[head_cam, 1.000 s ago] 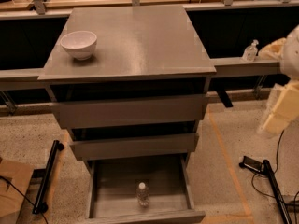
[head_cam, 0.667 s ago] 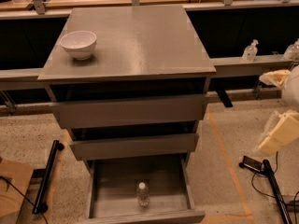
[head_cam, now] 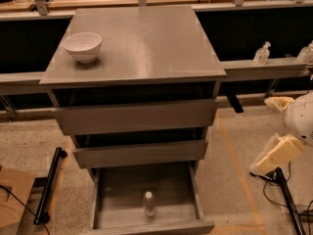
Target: Pick water bottle from bottom drawer and place on counter
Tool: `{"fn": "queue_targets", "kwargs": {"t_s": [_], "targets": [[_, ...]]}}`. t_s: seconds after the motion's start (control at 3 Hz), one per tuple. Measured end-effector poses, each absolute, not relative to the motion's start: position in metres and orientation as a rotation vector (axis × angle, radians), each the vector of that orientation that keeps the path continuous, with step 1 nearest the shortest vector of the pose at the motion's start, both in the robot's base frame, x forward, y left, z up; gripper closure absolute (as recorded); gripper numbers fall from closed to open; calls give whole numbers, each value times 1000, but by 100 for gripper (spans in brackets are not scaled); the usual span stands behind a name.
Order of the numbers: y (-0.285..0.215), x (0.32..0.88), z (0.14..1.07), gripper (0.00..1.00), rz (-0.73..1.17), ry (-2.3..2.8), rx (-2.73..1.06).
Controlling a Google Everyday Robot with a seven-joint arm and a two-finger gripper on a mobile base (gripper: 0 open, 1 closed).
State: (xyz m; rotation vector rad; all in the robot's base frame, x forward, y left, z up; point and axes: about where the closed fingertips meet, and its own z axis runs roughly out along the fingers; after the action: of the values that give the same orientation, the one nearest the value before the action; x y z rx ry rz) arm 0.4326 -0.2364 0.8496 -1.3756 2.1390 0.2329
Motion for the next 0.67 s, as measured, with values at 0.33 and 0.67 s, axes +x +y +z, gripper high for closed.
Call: {"fn": "queue_targets", "kwargs": {"t_s": [0.33, 0.67], "targets": [[-231, 432, 835, 0, 279, 2162, -1372], [-211, 431, 793, 0, 417, 2163, -1316]]}}
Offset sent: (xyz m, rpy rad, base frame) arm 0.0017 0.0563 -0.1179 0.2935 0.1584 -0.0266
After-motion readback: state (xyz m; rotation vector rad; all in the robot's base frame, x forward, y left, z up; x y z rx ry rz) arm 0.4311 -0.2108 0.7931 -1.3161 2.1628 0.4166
